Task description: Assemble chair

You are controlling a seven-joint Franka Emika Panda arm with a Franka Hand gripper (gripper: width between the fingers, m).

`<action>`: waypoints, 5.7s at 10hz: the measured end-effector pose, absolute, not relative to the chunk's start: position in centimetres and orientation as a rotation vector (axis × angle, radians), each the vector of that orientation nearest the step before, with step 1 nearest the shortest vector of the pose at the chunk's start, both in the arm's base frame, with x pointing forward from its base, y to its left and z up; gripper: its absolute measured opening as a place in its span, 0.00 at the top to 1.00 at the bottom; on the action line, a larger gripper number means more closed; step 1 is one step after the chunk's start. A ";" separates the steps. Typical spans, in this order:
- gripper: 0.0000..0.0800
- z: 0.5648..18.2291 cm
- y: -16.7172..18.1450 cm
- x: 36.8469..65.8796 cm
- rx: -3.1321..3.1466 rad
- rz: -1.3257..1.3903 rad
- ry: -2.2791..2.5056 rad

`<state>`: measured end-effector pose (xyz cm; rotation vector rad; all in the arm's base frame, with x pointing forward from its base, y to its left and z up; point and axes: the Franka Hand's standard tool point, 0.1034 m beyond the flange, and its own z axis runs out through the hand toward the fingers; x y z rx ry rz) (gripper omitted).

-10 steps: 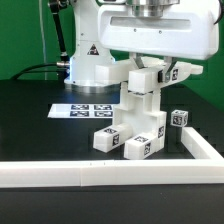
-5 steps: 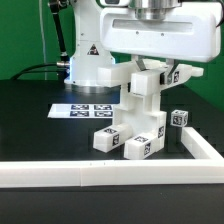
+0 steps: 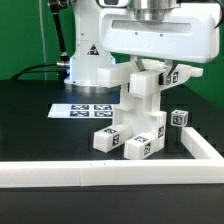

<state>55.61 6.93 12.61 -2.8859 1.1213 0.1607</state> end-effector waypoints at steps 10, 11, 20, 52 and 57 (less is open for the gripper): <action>0.64 12.4 6.7 55.5 -2.889 0.158 1.115; 0.64 12.4 6.8 55.5 -2.890 0.158 1.114; 0.64 12.4 6.9 55.6 -2.889 0.137 1.108; 0.64 12.4 6.9 55.2 -2.898 0.086 1.060; 0.64 12.4 6.9 55.3 -2.897 0.071 1.058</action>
Offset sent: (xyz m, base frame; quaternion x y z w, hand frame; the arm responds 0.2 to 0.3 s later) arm -0.0034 -0.0090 0.0006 0.0060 0.0044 -0.0035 1.0000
